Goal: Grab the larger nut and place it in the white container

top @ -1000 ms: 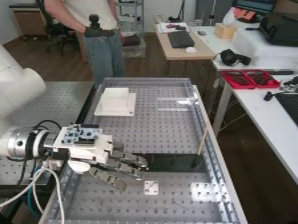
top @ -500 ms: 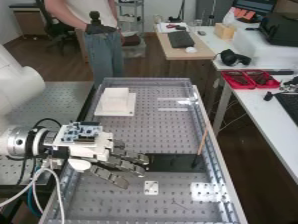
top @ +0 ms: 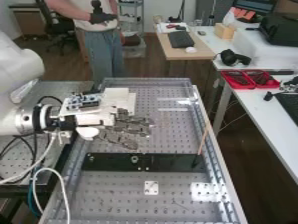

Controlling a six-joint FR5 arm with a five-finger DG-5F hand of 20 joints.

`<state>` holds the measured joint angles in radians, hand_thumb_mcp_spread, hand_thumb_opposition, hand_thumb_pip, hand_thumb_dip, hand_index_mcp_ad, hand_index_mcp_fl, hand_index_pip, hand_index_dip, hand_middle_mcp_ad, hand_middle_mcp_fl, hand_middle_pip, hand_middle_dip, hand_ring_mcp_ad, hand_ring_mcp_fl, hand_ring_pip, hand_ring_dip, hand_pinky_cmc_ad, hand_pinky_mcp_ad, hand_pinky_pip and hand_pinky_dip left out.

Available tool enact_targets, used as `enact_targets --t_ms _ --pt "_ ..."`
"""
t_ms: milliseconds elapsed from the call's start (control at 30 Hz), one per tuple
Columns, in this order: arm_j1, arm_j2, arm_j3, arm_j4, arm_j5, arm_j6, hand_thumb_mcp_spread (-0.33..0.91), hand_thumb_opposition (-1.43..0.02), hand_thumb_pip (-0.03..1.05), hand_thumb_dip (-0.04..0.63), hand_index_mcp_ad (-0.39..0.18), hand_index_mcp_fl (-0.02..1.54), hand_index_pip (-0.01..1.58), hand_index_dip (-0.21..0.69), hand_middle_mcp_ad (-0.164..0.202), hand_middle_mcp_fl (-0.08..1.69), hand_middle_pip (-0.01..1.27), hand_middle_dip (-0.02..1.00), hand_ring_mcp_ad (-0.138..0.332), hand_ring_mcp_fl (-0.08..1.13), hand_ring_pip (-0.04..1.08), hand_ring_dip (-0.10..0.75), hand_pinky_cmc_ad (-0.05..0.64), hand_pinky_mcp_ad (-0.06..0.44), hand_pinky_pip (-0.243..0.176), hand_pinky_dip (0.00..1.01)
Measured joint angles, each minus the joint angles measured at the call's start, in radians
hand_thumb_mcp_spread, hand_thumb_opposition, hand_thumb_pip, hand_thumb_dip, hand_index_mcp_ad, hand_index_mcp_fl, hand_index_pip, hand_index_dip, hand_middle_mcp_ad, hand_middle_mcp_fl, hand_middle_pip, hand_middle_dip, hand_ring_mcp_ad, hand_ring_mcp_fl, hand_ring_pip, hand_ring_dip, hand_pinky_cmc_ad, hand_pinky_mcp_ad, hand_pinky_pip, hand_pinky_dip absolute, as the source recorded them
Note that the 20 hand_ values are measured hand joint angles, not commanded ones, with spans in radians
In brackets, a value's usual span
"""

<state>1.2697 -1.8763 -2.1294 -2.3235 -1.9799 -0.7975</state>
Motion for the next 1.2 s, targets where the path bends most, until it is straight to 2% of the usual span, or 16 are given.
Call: enact_targets --t_ms 167,400,833,1000,1200 --pt "0.069 0.037 -0.019 -0.006 -0.017 0.023 0.34 -0.89 0.76 0.204 -0.150 0.29 1.52 -0.073 0.059 0.02 0.14 0.15 0.129 0.00 0.20 0.124 0.337 0.293 -0.094 0.64" --pt "0.183 0.065 -0.035 -0.021 -0.019 0.057 0.34 -0.89 0.76 0.204 -0.150 0.29 1.52 -0.073 0.070 0.02 0.14 0.16 0.133 0.00 0.17 0.126 0.337 0.293 -0.091 0.63" --pt "0.376 0.077 -0.080 0.002 0.048 0.104 0.34 -0.89 0.76 0.204 -0.152 0.29 1.52 -0.073 0.068 0.02 0.14 0.17 0.122 0.00 0.15 0.134 0.333 0.295 -0.091 0.59" --pt "0.418 0.078 -0.108 0.030 0.079 0.116 0.34 -0.89 0.76 0.204 -0.152 0.29 1.52 -0.073 0.068 0.02 0.14 0.17 0.120 0.00 0.15 0.134 0.333 0.297 -0.091 0.59" --pt "0.434 0.068 -0.125 0.026 0.099 0.110 0.34 -0.89 0.76 0.204 -0.152 0.29 1.52 -0.073 0.068 0.02 0.14 0.16 0.120 0.00 0.16 0.134 0.333 0.297 -0.091 0.59"
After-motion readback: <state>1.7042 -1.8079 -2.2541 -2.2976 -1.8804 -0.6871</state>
